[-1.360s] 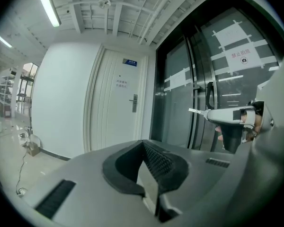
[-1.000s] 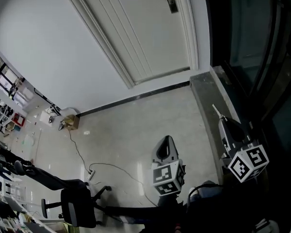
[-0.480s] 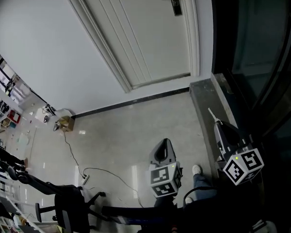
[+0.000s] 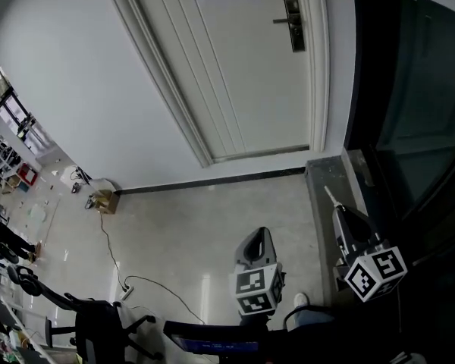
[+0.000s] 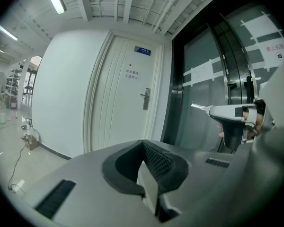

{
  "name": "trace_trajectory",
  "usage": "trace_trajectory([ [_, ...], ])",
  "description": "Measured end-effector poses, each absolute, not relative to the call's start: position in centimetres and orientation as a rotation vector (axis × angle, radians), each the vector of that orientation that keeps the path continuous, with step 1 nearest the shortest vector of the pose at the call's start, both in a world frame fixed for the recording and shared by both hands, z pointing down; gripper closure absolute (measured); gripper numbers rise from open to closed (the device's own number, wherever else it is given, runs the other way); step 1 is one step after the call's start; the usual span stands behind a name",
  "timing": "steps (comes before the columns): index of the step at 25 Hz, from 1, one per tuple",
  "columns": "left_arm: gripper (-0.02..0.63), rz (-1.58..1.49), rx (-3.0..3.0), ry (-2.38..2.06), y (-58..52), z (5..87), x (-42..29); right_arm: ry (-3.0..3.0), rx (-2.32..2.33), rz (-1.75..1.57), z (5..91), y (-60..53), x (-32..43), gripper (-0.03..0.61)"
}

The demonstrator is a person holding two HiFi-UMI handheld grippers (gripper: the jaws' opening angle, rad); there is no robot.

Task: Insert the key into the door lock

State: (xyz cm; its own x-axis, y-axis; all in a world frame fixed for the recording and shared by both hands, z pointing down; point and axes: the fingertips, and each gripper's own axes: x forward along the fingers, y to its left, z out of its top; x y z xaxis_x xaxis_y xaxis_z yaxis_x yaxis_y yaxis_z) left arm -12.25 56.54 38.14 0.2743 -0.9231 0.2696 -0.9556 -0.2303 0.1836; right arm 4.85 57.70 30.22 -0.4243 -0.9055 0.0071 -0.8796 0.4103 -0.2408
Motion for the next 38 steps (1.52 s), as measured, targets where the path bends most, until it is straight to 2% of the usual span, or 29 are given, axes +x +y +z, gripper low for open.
trace_trajectory([
  [19,0.612,0.112,2.245,-1.727,46.4,38.4,-9.3,2.533,-1.622,-0.309,31.1,47.8,7.6,0.566],
  [38,0.612,0.132,2.386,-1.631,26.5,37.3,-12.2,2.450,-1.696,-0.264,30.8,29.5,3.2,0.566],
])
